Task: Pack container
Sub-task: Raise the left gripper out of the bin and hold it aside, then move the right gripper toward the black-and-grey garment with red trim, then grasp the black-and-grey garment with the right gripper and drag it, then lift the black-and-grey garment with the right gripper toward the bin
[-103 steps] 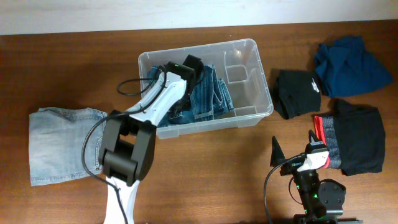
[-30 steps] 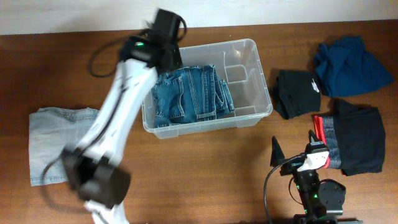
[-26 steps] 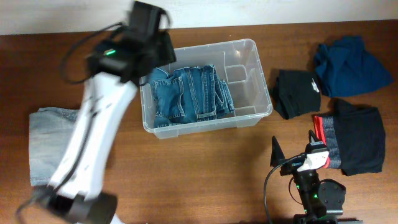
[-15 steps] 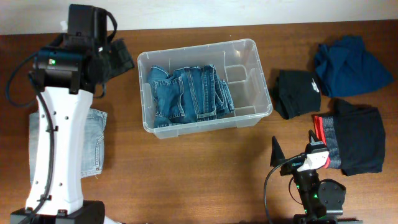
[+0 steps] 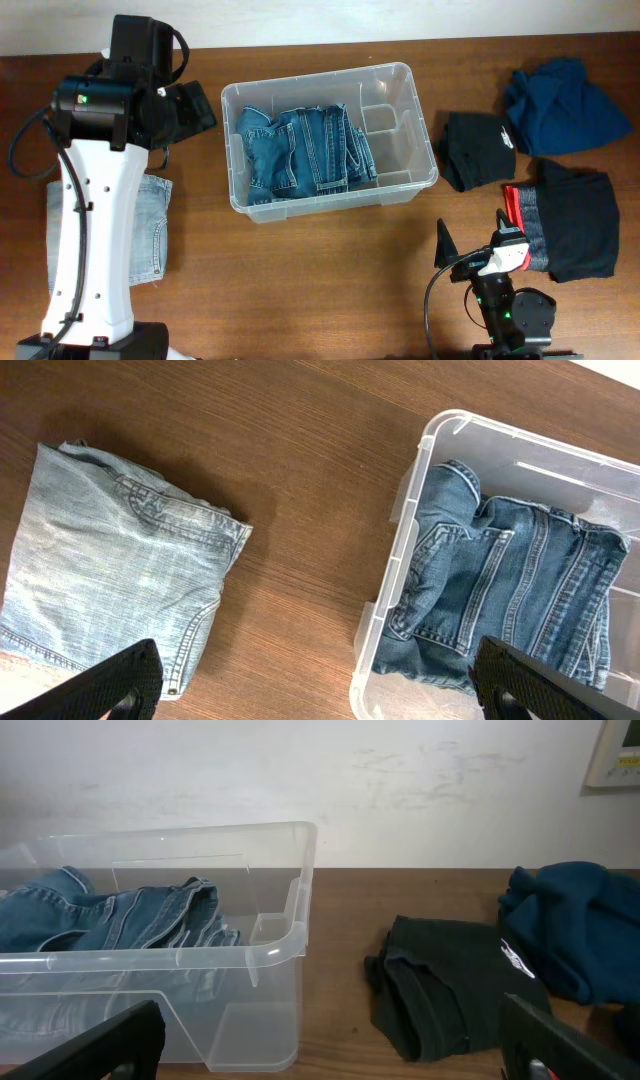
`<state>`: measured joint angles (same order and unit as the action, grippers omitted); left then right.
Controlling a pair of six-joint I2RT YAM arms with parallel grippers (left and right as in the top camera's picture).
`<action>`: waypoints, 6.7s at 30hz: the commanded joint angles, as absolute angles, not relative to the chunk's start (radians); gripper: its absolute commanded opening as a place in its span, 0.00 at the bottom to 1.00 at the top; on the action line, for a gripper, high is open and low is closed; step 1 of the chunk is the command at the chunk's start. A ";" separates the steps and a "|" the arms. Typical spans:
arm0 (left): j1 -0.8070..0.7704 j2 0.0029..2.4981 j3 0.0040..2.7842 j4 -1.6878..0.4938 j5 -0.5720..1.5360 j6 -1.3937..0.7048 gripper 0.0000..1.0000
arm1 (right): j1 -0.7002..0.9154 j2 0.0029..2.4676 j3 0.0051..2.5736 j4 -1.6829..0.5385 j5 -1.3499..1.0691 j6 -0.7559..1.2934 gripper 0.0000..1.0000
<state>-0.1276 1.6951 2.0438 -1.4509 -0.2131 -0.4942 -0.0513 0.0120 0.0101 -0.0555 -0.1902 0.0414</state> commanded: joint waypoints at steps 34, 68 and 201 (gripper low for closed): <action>-0.123 1.699 2.041 -1.452 -0.198 -0.485 0.99 | -0.046 0.040 0.159 -0.026 -0.385 0.159 0.99; -0.123 1.699 2.041 -1.452 -0.198 -0.484 0.99 | -0.128 0.755 0.967 -0.845 -0.010 0.200 0.99; -0.123 1.699 2.041 -1.452 -0.198 -0.484 0.99 | -1.106 1.472 0.729 -0.361 -0.762 0.060 0.04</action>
<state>-0.1276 1.6951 2.0434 -1.4521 -0.1974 -0.4942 -1.1118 1.5658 0.6998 -0.3504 -0.7612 0.0708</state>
